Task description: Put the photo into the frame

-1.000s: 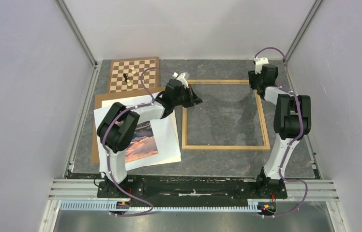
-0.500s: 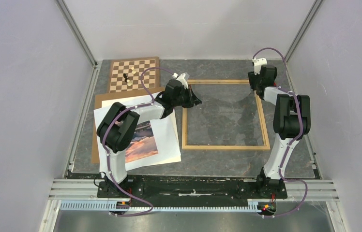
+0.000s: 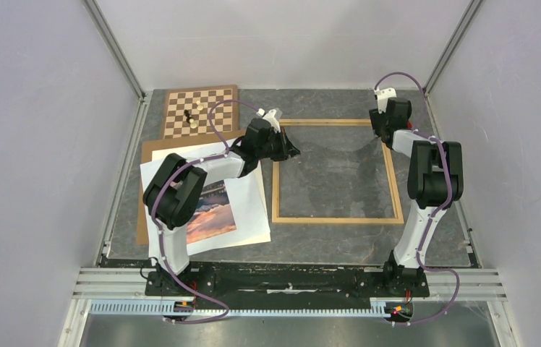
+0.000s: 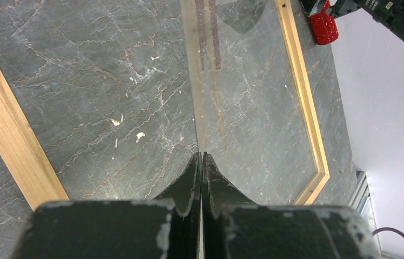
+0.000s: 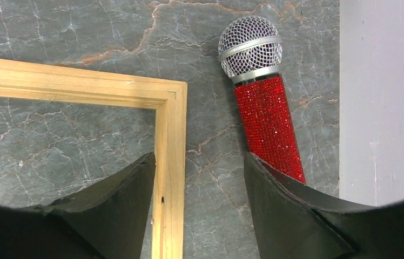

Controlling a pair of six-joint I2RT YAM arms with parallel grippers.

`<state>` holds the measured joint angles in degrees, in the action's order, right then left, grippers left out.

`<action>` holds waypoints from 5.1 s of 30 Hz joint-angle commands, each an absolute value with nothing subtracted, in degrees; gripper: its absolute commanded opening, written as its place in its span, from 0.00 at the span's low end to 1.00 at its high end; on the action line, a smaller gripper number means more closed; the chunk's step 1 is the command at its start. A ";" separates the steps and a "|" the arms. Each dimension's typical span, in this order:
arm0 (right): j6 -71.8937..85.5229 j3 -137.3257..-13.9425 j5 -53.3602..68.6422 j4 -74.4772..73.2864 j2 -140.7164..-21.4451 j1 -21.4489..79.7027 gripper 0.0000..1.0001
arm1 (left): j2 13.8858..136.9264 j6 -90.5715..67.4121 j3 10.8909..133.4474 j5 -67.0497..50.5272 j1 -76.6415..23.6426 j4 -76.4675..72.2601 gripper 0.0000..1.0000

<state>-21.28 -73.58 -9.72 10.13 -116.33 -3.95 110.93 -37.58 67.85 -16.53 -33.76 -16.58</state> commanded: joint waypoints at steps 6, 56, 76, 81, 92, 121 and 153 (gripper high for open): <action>-22.21 -73.31 -11.81 9.89 -117.07 -3.60 0.64 | 108.99 -36.99 67.98 -16.88 -33.84 -18.72 0.02; -51.59 -46.82 19.50 -35.20 -79.07 -10.59 0.65 | 112.24 -42.63 69.70 -17.49 -35.02 -22.59 0.02; -55.19 -38.26 11.89 -33.47 -74.02 -10.59 0.65 | 112.33 -41.86 70.32 -17.15 -35.36 -21.71 0.02; -54.84 -37.06 10.66 -31.79 -73.81 -10.55 0.65 | 112.47 -41.77 70.31 -17.31 -35.33 -21.69 0.02; -53.96 -38.05 10.03 -31.28 -73.70 -10.63 0.65 | 112.81 -41.66 70.22 -17.63 -35.33 -21.68 0.02; -19.78 -43.69 14.17 -13.22 -80.98 -15.38 0.65 | 113.37 -41.92 69.64 -18.28 -36.04 -23.52 0.02; -14.88 -41.40 29.43 -9.97 -90.12 -23.27 0.65 | 114.02 -48.43 68.21 -19.43 -35.27 -23.64 0.02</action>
